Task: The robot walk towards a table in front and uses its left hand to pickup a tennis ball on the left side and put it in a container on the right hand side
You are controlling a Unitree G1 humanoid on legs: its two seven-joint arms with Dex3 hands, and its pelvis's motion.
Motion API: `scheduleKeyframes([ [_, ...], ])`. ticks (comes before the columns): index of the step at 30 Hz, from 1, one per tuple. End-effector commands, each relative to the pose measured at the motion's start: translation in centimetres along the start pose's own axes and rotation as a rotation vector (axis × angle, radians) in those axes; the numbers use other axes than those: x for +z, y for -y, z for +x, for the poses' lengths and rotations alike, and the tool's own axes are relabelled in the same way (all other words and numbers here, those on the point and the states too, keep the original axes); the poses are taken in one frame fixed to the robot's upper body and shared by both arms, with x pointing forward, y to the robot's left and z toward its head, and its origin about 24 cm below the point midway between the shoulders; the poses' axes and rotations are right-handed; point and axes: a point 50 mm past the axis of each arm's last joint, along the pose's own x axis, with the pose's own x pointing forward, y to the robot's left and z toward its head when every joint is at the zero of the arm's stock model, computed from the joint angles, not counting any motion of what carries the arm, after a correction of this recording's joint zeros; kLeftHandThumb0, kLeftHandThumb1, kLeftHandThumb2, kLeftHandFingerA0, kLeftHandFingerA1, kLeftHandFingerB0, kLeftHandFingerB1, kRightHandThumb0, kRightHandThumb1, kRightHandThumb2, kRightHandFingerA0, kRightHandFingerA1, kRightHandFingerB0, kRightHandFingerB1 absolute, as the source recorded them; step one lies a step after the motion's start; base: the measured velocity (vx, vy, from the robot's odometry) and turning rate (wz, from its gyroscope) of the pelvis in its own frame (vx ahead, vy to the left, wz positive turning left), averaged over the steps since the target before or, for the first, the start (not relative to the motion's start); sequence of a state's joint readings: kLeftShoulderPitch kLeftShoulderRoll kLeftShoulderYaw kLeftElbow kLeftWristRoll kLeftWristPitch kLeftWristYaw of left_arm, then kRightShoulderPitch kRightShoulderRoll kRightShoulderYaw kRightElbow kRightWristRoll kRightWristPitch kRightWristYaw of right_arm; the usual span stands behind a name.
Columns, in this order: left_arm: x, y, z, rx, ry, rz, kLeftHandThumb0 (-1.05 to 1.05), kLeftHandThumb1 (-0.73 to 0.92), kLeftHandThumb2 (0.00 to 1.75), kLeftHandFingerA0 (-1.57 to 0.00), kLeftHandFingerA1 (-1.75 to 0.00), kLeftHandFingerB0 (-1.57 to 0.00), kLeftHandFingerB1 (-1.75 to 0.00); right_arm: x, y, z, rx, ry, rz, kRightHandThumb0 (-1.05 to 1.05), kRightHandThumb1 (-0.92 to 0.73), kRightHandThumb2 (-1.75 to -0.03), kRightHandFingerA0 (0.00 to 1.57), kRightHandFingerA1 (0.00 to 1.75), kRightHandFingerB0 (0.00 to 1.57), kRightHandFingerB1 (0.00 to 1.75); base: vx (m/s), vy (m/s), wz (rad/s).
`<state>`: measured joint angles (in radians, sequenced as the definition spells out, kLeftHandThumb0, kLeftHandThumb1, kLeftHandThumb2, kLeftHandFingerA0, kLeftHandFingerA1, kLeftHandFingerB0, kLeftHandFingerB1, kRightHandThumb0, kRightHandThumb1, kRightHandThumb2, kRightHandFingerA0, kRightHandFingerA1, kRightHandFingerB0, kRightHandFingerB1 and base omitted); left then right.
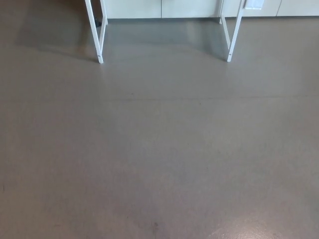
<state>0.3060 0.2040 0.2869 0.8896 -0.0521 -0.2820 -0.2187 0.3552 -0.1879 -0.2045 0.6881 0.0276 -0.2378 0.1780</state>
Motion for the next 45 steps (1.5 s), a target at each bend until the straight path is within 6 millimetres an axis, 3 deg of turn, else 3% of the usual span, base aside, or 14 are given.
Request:
scheduleKeyframes([
  [1,0.41,-1.01,-0.58,-0.019,0.082,0.009,-0.28,0.7,0.61,-0.36,-0.47,-0.3,-0.31,0.18,0.11,-0.44,0.019,0.059,0.03,-0.22,-0.53,-0.56,0.53,0.48,0.39,0.4,0.0,0.0,0.0],
  [27,0.36,-0.88,-0.62,-0.029,0.086,0.009,-0.28,0.71,0.61,-0.36,-0.49,-0.3,-0.31,0.04,0.2,-0.55,0.029,0.057,0.016,-0.24,-0.53,-0.55,0.54,0.47,0.4,0.4,-0.01,-0.001,0.0],
  [39,0.55,-0.78,-0.52,-0.008,0.103,0.096,-0.28,0.69,0.61,-0.39,-0.49,-0.31,-0.32,0.25,0.04,-0.56,0.029,0.077,-0.005,-0.21,-0.52,-0.55,0.54,0.47,0.41,0.41,0.16,0.272,-0.15],
  [40,0.51,-0.74,-0.59,-0.004,0.107,0.113,-0.22,0.48,0.96,-0.35,-0.63,-0.18,-0.51,0.23,-0.01,-0.58,0.027,0.074,-0.014,-0.31,-0.47,-0.64,0.52,0.51,0.4,0.45,0.17,0.023,0.02],
  [41,0.5,-0.73,-0.6,-0.003,0.108,0.117,-0.22,0.48,0.96,-0.35,-0.63,-0.18,-0.51,0.22,-0.03,-0.59,0.026,0.073,-0.017,-0.31,-0.47,-0.64,0.52,0.51,0.4,0.45,0.17,-0.024,0.12],
  [42,0.48,-0.73,-0.62,-0.005,0.107,0.121,-0.28,0.68,0.6,-0.39,-0.5,-0.31,-0.32,0.17,-0.07,-0.59,0.03,0.073,-0.015,-0.3,-0.47,-0.64,0.51,0.52,0.39,0.45,0.19,-0.053,0.08],
  [45,0.49,-0.77,-0.51,-0.008,0.106,0.103,-0.28,0.67,0.6,-0.38,-0.5,-0.3,-0.32,0.08,-0.06,-0.44,0.031,0.078,-0.011,-0.28,-0.47,-0.62,0.53,0.52,0.39,0.45,0.16,-0.109,0.1],
])
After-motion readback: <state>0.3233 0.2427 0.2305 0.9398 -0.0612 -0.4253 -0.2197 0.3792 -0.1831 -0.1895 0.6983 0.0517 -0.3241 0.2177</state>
